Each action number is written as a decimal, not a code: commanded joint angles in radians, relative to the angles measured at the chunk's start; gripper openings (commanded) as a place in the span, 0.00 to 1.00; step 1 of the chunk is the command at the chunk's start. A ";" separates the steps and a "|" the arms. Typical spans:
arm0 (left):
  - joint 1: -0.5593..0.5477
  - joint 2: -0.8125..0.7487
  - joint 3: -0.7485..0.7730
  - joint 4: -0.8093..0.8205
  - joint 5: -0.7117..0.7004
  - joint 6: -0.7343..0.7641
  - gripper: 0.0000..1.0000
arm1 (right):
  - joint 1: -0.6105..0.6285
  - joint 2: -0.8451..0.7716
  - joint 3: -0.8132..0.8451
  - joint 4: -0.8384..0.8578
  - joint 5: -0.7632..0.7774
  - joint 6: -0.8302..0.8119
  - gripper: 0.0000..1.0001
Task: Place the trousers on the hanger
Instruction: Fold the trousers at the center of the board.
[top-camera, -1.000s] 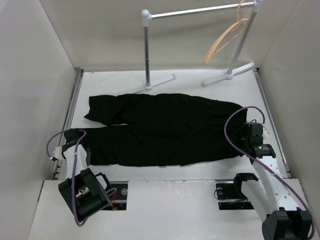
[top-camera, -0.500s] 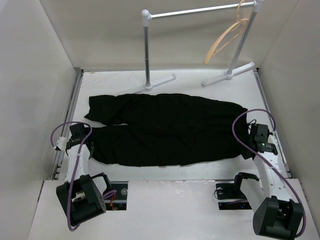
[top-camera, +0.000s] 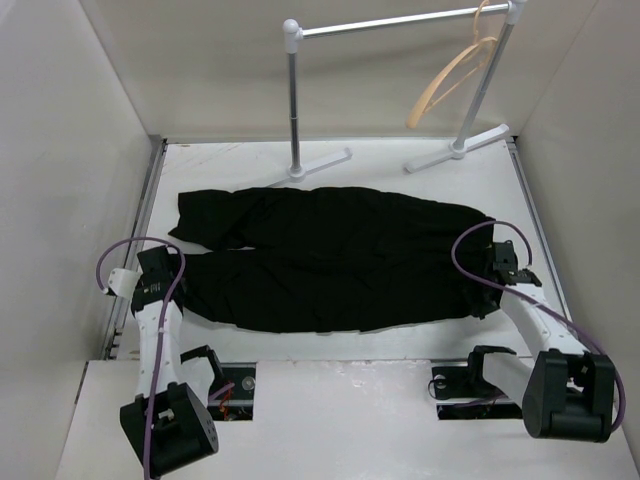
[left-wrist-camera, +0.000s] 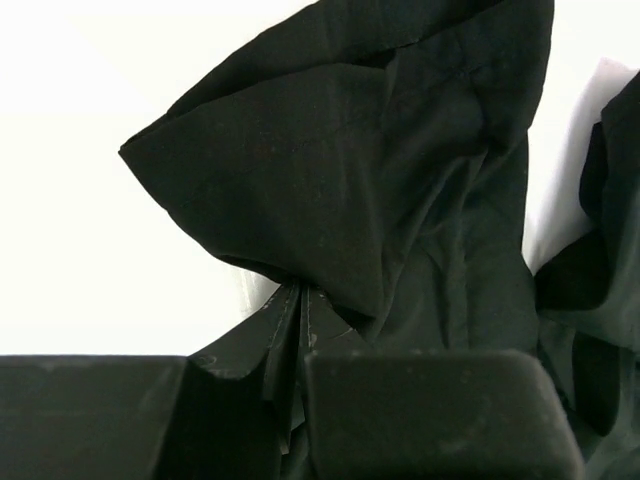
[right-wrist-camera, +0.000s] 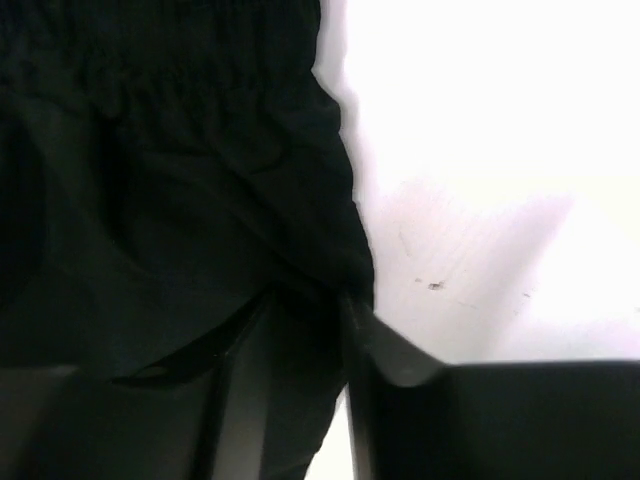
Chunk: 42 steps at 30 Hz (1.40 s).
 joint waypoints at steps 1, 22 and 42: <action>-0.006 -0.022 0.016 -0.006 -0.027 0.009 0.01 | -0.001 0.022 -0.001 0.054 0.011 0.030 0.28; -0.039 0.252 0.514 0.005 -0.134 0.045 0.00 | 0.024 -0.122 0.392 0.014 0.145 -0.189 0.09; -0.193 1.128 1.334 0.117 -0.225 0.218 0.03 | -0.087 0.887 1.218 0.144 -0.073 -0.174 0.11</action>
